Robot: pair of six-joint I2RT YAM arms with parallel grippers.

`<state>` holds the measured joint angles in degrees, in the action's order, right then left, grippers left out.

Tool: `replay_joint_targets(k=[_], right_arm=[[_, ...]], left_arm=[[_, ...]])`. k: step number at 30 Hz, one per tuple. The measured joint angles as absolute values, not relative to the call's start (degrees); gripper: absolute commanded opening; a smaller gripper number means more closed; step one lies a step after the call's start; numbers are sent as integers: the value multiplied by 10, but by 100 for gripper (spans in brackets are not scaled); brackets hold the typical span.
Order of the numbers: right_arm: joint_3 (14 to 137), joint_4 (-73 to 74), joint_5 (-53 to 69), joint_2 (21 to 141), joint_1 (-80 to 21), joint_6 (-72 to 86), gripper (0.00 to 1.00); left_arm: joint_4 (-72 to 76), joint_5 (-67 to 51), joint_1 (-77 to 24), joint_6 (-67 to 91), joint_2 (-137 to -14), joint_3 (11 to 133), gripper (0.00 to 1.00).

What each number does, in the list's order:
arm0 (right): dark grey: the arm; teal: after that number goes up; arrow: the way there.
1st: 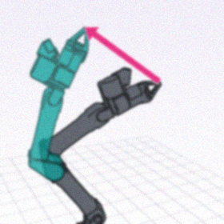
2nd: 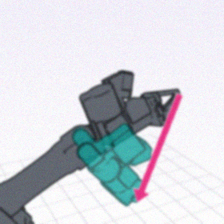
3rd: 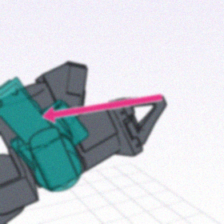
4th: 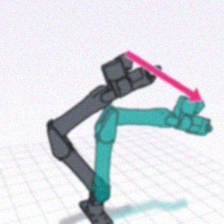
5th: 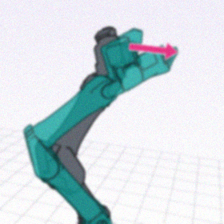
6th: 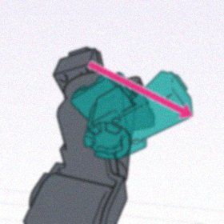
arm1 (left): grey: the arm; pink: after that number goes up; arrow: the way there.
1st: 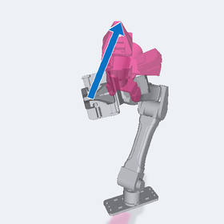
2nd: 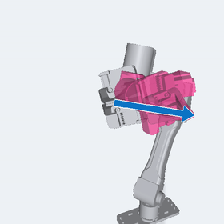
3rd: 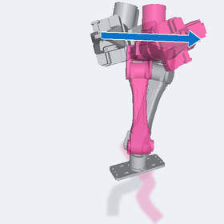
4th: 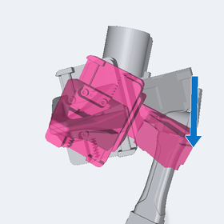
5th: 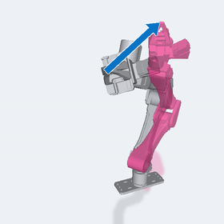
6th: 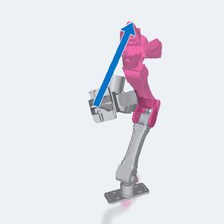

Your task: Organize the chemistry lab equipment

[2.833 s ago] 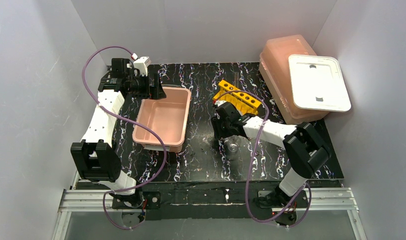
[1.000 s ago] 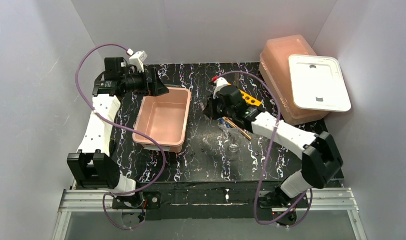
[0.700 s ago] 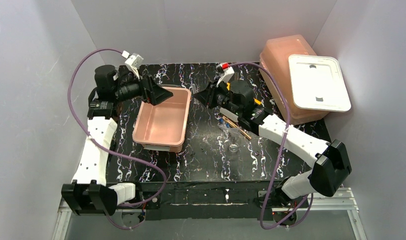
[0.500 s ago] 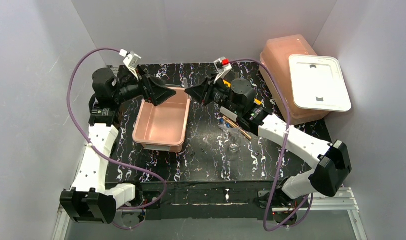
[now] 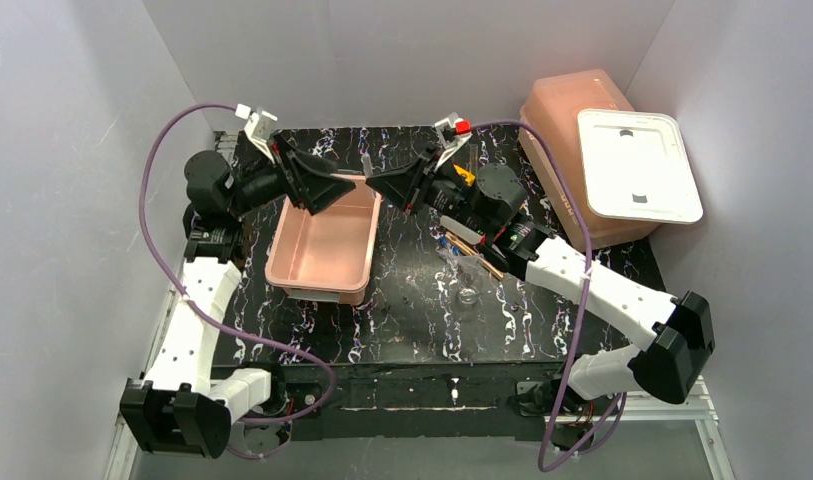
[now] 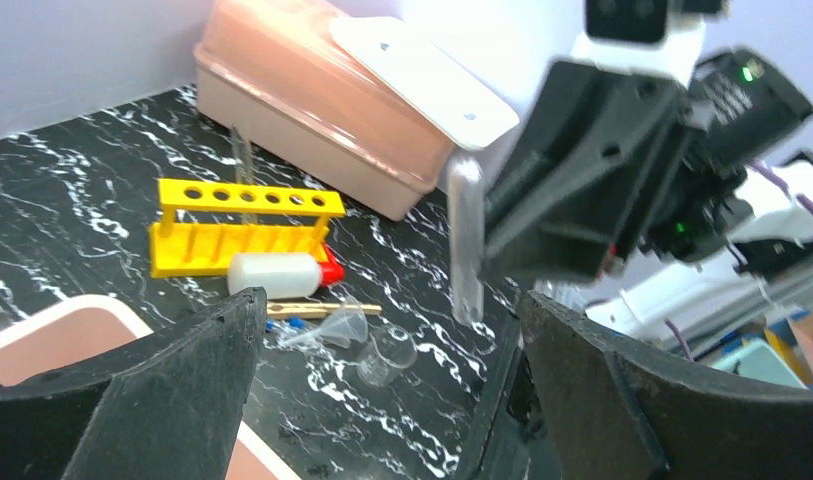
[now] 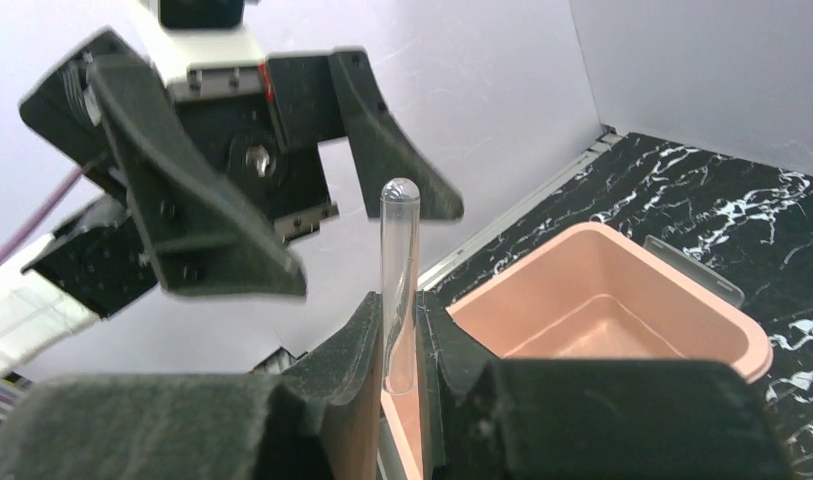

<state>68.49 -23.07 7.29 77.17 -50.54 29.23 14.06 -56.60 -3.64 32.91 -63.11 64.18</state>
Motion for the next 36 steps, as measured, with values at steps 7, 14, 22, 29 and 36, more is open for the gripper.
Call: replay_joint_targets(k=[7,14,22,29,36], right_arm=[[685,-277,78,777,-505,333,5],[690,-321,101,806,-505,384,5],[690,-356,109,815,-511,403,5],[690,-376,109,821,-523,391,4],[690,-387,109,834,-530,373,4]], left_arm=[[160,-609,-66,299,-577,596,92],[178,-611,-78,268,-574,596,73],[180,-617,-84,257,-583,596,43],[190,-620,-89,262,-597,596,55],[197,-624,-89,278,-598,596,28]])
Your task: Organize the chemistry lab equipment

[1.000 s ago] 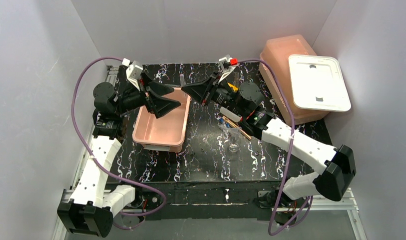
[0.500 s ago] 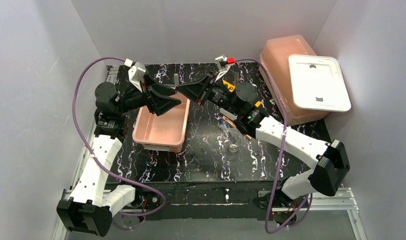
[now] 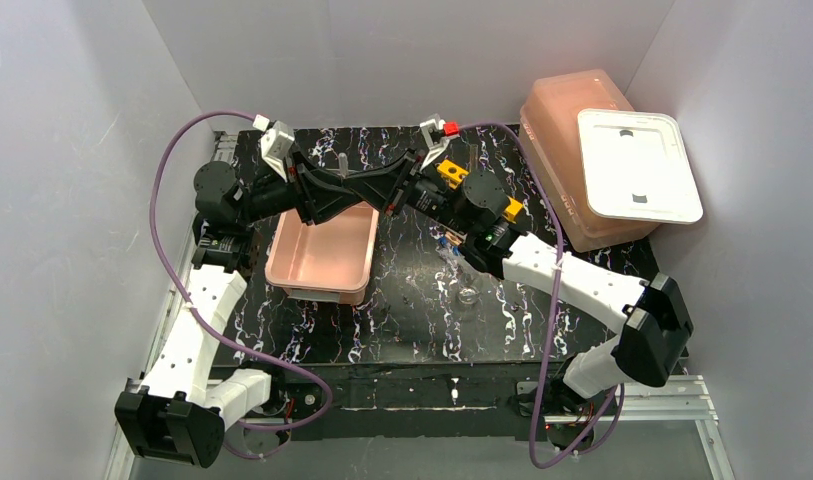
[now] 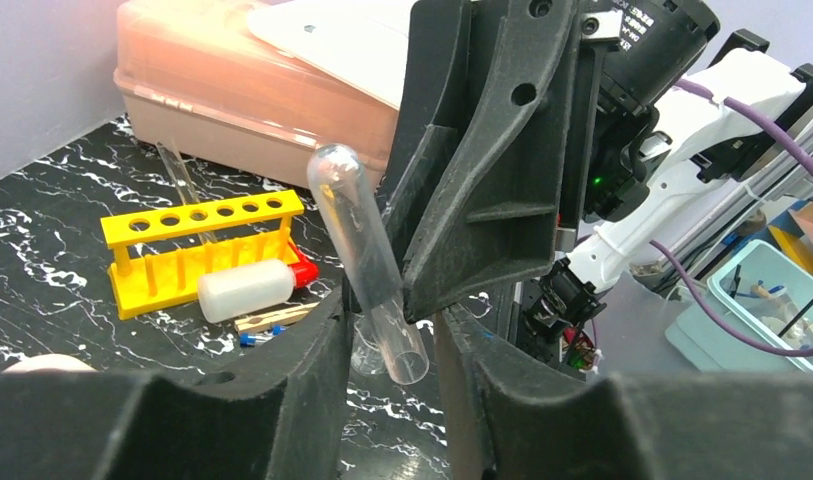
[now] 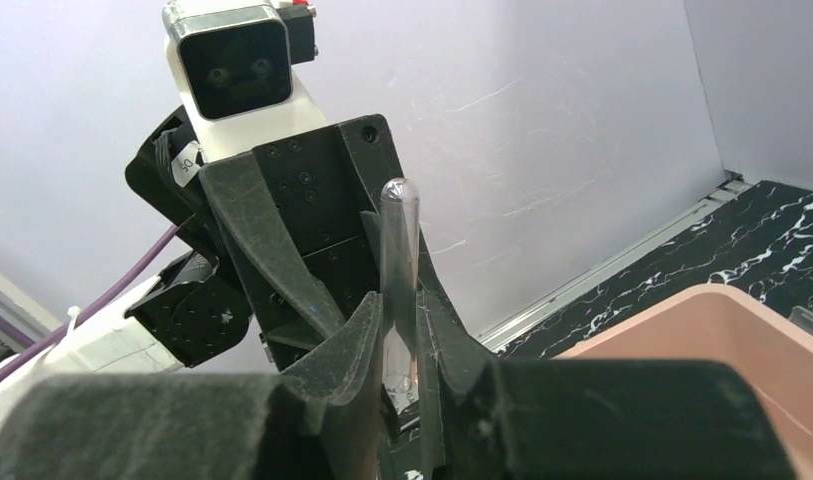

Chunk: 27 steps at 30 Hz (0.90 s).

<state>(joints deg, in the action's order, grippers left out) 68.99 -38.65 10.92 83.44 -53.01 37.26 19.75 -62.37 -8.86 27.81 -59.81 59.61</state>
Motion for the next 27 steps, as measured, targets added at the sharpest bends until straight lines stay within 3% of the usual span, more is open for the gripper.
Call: replay_joint_targets(k=[9,12,15,18,27], right_arm=[[684,-421,109,837,-534,347,4],[684,-422,110,837,-534,345,9],[684,-423,111,837,-534,345,33],[684,-424,112,837,-534,346,43],[698,-393,124,836,-524,331,47]], left_arm=[[193,-628,-89,273,-599,601,0],[192,-628,-89,270,-599,602,0],[186,-628,-88,267,-599,605,0],[180,-630,-89,259,-599,609,0],[147,-633,-89,235,-599,617,0]])
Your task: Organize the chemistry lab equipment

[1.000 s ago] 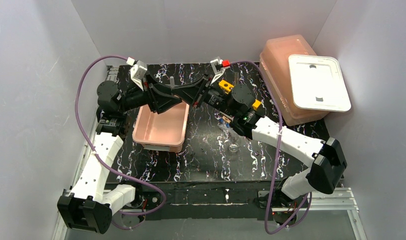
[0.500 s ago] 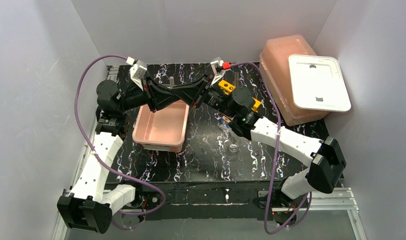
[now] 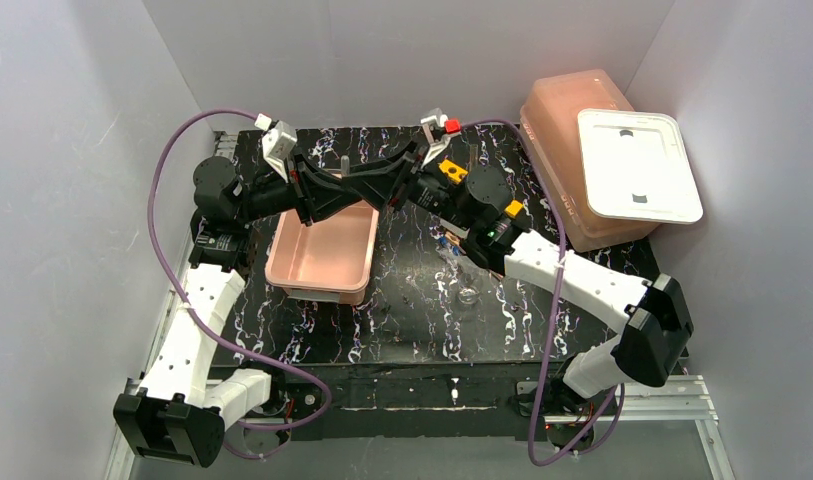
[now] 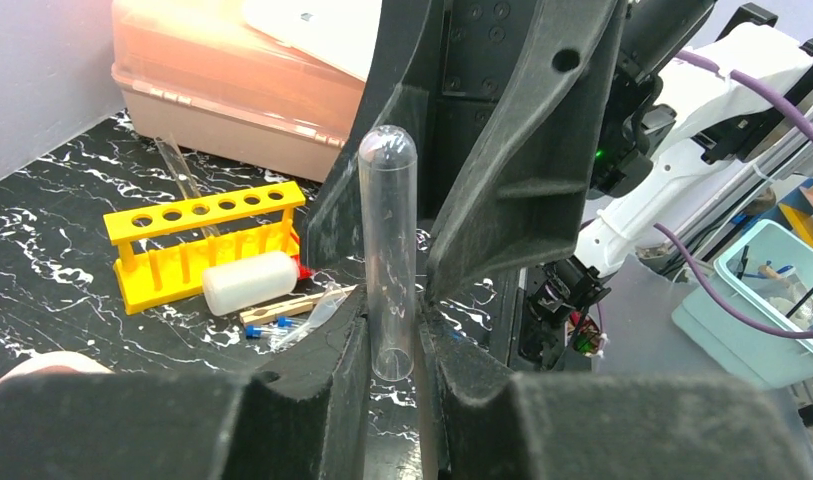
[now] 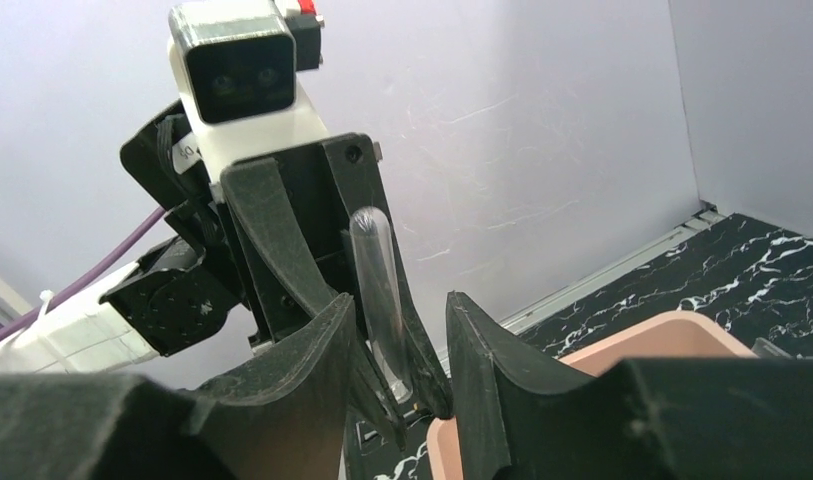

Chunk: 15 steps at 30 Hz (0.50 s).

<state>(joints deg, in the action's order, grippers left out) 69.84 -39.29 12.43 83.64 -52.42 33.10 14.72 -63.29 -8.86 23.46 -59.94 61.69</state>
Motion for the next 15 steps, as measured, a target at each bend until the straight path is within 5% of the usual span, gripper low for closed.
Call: replay_joint_targets(k=[15], right_arm=[[781,-311,169,846,-517,268,46]], left_arm=[[103,-633,-89,202,-601,633,0]])
